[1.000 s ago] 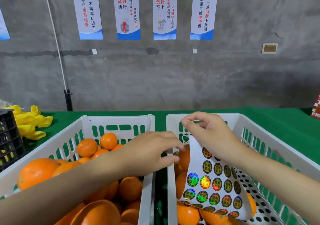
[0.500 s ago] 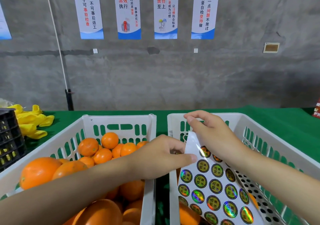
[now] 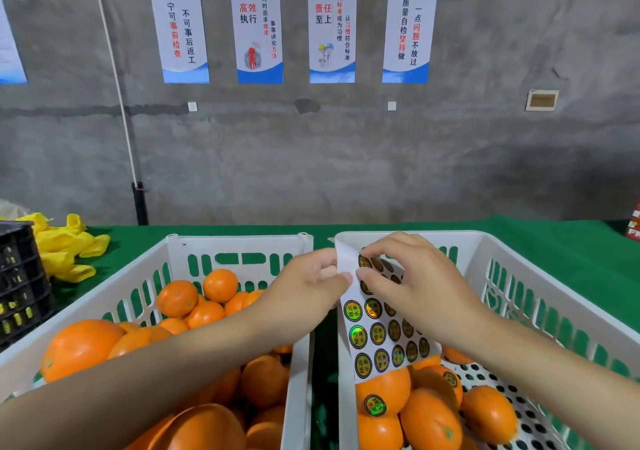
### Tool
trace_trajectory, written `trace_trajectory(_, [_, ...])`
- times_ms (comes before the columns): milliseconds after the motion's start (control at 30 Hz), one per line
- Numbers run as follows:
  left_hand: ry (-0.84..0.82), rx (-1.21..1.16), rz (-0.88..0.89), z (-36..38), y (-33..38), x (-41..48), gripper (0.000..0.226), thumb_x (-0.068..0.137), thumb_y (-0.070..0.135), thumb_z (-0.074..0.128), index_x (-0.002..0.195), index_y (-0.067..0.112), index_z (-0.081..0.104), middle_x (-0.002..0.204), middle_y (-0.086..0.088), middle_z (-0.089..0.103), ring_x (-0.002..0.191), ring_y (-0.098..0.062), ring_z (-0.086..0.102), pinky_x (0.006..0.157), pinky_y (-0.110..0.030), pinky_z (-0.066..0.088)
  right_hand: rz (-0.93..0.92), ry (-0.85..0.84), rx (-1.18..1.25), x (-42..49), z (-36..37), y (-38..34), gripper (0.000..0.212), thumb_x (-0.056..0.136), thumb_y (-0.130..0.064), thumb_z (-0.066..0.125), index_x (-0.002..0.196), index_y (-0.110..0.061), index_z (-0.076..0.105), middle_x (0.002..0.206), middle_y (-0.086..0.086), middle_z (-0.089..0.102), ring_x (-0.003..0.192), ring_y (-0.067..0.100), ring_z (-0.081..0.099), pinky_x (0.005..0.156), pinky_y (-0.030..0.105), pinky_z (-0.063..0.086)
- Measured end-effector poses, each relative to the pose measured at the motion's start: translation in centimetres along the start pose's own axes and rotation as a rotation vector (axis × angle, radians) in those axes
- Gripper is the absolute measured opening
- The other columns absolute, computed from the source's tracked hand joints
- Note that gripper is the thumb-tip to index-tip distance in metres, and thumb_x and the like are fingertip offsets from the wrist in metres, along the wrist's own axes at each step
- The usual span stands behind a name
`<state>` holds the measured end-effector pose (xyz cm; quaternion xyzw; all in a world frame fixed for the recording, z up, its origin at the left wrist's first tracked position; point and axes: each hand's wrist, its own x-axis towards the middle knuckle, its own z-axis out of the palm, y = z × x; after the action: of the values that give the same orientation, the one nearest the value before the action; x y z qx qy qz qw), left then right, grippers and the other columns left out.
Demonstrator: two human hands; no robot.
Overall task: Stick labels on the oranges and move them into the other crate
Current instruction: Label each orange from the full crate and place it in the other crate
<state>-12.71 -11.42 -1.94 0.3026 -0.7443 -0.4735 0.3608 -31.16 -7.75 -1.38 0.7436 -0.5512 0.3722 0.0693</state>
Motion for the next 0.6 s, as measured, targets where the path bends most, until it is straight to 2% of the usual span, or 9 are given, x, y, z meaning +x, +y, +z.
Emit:
trace_trajectory(167, [0.001,0.041,0.024,-0.10,-0.16,0.09,0.028,0.105,0.010,0.047,0.123,0.019,0.065,0.111,-0.005,0.076,0.105,-0.024,0.072,0.098,-0.050,0.055,0.017,0.049,0.004,0.12,-0.21,-0.25,0.040,0.081,-0.057,0.058,0.106,-0.031,0.075,0.107,-0.017,0.070,0.101,0.001,0.054,0.088,0.024,0.043])
trace_trajectory(333, [0.005,0.164,0.087,-0.13,-0.01,-0.39,0.025,0.105,0.011,0.048,0.117,0.022,0.067,0.103,0.003,0.078,0.100,-0.014,0.073,0.090,-0.034,0.058,-0.010,0.033,0.031,0.11,-0.55,-0.57,0.034,0.081,-0.050,0.061,0.097,-0.027,0.079,0.099,-0.013,0.074,0.095,0.005,0.060,0.086,0.033,0.051])
trace_trajectory(400, [0.009,0.210,0.105,-0.32,0.01,-0.50,0.024,0.105,0.012,0.049,0.116,0.018,0.069,0.101,-0.003,0.077,0.100,-0.018,0.073,0.092,-0.039,0.057,-0.007,-0.004,0.042,0.14,-0.60,-0.57,0.030,0.083,-0.047,0.062,0.098,-0.028,0.079,0.100,-0.014,0.074,0.097,0.006,0.061,0.088,0.035,0.051])
trace_trajectory(500, [0.006,0.317,0.134,-0.65,-0.36,-0.40,0.025,0.104,0.020,0.051,0.111,0.005,0.070,0.095,-0.029,0.067,0.088,-0.039,0.064,0.084,-0.055,0.054,-0.017,-0.063,0.056,0.03,-0.53,-0.63,0.028,0.085,-0.043,0.061,0.100,-0.028,0.079,0.102,-0.015,0.074,0.100,0.006,0.061,0.095,0.040,0.048])
trace_trajectory(533, [0.003,0.333,0.132,-0.73,-0.49,-0.35,0.026,0.104,0.021,0.052,0.111,0.006,0.071,0.092,-0.031,0.064,0.080,-0.040,0.060,0.076,-0.053,0.054,-0.023,-0.084,0.064,-0.03,-0.51,-0.72,0.029,0.086,-0.043,0.060,0.101,-0.028,0.079,0.101,-0.015,0.074,0.100,0.005,0.061,0.096,0.042,0.048])
trace_trajectory(600, [0.001,0.339,0.140,-0.76,-0.48,-0.39,0.024,0.104,0.023,0.052,0.114,0.019,0.074,0.086,-0.028,0.064,0.068,-0.031,0.055,0.066,-0.042,0.048,-0.026,-0.115,0.087,-0.13,-0.49,-0.89,0.031,0.085,-0.042,0.056,0.100,-0.028,0.079,0.096,-0.014,0.075,0.095,0.006,0.063,0.093,0.042,0.049])
